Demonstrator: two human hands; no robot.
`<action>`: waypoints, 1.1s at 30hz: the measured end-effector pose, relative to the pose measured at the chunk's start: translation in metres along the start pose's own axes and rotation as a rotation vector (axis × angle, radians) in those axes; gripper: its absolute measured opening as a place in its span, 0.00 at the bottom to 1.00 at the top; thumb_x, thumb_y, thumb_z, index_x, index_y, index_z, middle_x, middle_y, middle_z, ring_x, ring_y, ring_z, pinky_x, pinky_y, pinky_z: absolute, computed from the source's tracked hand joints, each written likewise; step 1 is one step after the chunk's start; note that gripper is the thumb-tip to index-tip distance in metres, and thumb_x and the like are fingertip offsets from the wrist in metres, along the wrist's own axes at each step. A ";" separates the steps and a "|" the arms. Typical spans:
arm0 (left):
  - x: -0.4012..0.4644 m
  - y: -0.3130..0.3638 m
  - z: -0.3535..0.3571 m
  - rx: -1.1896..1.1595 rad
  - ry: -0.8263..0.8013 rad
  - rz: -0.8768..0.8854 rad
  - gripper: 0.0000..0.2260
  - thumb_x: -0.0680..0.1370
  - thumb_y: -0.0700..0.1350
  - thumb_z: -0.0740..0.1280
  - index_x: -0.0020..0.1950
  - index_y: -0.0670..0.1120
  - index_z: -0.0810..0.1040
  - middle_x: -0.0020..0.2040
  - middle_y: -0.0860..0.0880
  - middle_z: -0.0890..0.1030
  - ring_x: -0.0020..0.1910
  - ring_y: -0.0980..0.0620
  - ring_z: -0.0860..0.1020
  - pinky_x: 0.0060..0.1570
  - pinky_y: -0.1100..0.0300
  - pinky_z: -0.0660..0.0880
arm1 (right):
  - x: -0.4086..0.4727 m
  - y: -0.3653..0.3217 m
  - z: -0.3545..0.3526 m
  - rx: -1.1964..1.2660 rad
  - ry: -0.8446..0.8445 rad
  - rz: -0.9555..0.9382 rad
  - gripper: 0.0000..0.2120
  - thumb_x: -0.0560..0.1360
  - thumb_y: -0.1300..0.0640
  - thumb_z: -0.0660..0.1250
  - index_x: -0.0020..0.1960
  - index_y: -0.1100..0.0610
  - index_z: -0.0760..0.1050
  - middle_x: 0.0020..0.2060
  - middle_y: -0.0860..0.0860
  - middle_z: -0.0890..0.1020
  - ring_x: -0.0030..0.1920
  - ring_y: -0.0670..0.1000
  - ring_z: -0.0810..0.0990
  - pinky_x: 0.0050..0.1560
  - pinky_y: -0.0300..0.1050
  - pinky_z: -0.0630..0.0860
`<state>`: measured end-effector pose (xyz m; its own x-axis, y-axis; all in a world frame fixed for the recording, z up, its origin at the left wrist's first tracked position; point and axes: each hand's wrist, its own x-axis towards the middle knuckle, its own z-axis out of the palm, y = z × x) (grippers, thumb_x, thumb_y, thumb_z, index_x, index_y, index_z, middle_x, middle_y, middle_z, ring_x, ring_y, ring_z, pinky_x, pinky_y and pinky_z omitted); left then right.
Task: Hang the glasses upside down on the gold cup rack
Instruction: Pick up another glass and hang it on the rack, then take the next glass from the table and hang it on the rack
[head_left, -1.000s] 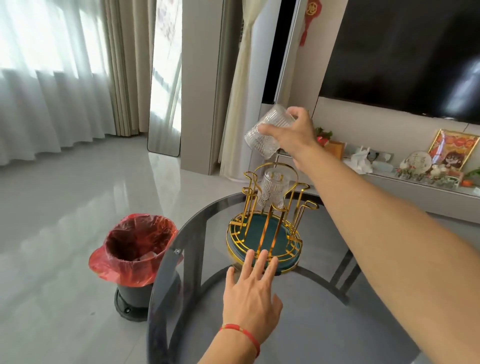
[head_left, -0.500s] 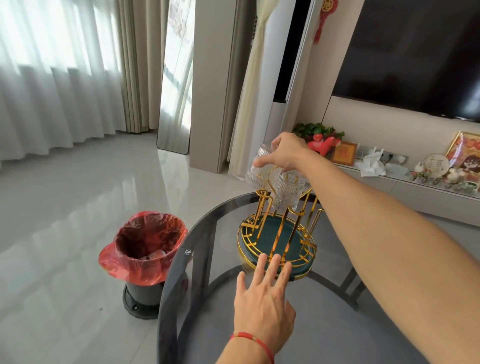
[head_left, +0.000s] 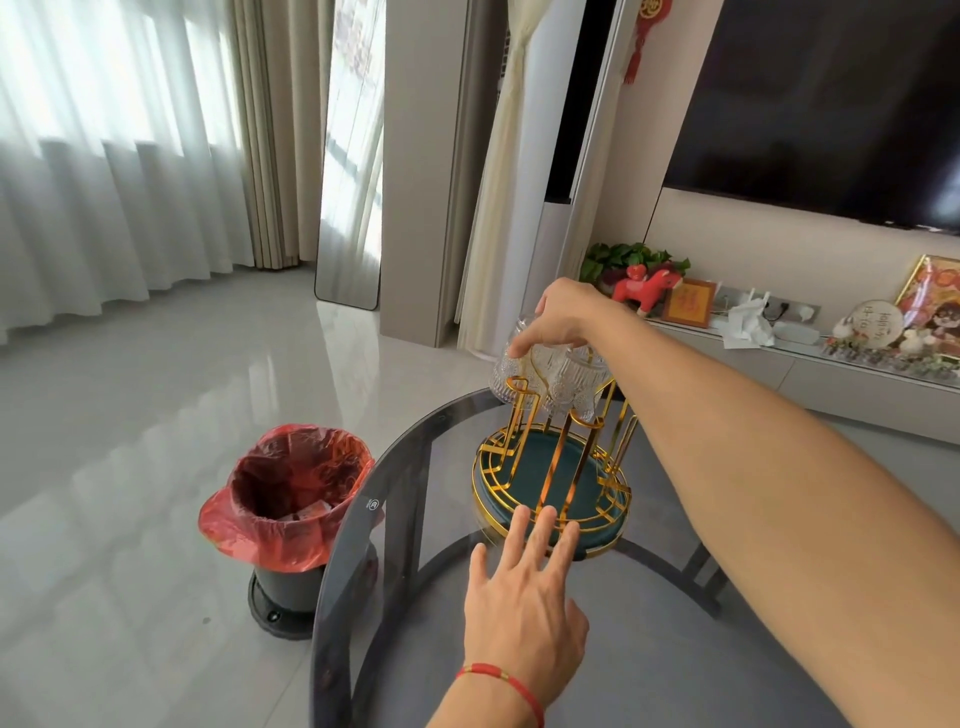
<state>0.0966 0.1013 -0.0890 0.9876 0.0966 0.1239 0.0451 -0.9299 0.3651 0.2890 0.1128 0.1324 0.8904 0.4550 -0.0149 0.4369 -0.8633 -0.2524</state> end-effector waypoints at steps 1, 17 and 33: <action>0.000 0.000 0.000 0.000 -0.002 0.000 0.33 0.81 0.56 0.58 0.81 0.59 0.42 0.83 0.54 0.41 0.79 0.49 0.34 0.77 0.37 0.43 | 0.001 -0.001 0.000 -0.032 -0.013 0.002 0.39 0.69 0.43 0.81 0.71 0.63 0.75 0.66 0.61 0.80 0.65 0.62 0.80 0.62 0.55 0.80; 0.000 -0.003 -0.003 0.001 -0.010 0.013 0.33 0.81 0.56 0.59 0.81 0.60 0.43 0.83 0.54 0.41 0.80 0.48 0.35 0.77 0.36 0.44 | 0.005 -0.012 0.005 -0.130 -0.137 0.027 0.42 0.77 0.32 0.65 0.80 0.60 0.67 0.79 0.60 0.70 0.75 0.64 0.71 0.70 0.58 0.71; -0.010 0.007 -0.007 0.077 0.006 -0.006 0.33 0.81 0.54 0.59 0.82 0.56 0.44 0.84 0.50 0.43 0.81 0.45 0.41 0.77 0.37 0.53 | -0.206 0.150 0.007 0.073 0.228 -0.023 0.15 0.79 0.43 0.67 0.62 0.48 0.81 0.61 0.50 0.84 0.64 0.53 0.80 0.64 0.54 0.76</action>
<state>0.0858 0.0960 -0.0807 0.9864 0.1044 0.1270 0.0631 -0.9538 0.2937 0.1701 -0.1086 0.0908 0.8898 0.4060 0.2084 0.4543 -0.8317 -0.3193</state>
